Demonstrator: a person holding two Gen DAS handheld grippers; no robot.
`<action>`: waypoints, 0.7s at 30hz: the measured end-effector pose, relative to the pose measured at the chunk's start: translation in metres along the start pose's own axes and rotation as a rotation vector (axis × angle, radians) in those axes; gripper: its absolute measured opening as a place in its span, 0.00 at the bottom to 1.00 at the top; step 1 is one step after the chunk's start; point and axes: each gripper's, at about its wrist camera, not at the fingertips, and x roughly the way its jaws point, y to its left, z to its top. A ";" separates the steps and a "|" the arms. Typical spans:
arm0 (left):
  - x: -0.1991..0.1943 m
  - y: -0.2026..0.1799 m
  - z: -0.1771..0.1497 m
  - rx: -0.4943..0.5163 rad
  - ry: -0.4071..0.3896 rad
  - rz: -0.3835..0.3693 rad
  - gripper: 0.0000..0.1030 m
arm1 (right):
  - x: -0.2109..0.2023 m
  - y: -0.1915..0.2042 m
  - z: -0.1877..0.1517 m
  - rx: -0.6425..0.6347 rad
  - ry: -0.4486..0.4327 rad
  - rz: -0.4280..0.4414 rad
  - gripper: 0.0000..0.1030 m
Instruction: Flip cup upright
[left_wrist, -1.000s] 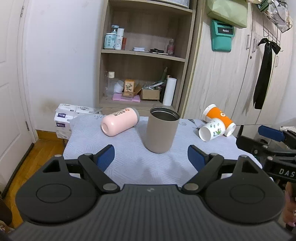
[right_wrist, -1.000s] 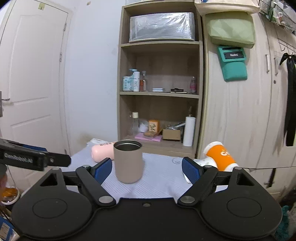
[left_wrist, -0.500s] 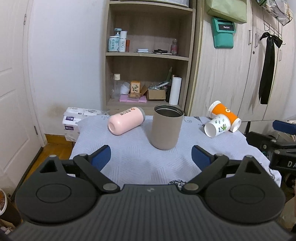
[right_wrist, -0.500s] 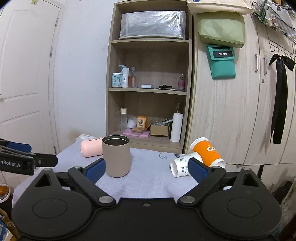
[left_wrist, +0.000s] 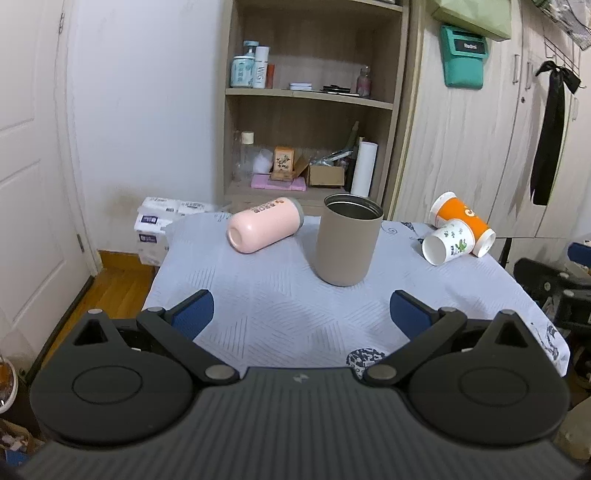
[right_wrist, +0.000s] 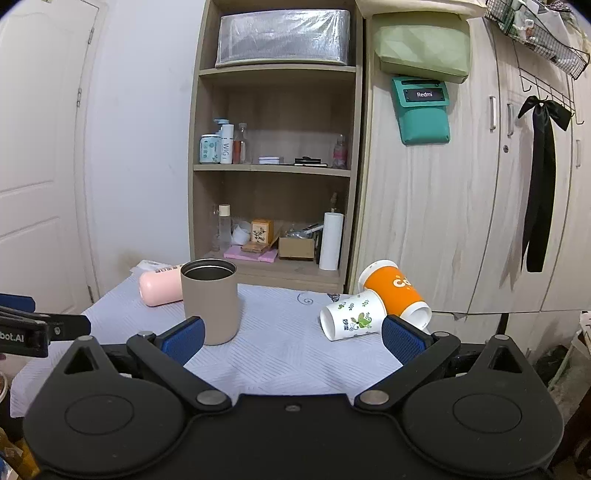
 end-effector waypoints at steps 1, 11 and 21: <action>0.000 0.001 0.000 -0.013 0.004 -0.006 1.00 | 0.000 0.000 0.000 0.000 0.003 -0.004 1.00; 0.002 0.001 -0.001 -0.011 0.020 0.018 1.00 | 0.002 0.002 -0.002 -0.010 0.025 -0.033 1.00; 0.001 -0.009 -0.003 0.030 0.029 0.031 1.00 | 0.003 0.006 -0.003 -0.036 0.043 -0.044 1.00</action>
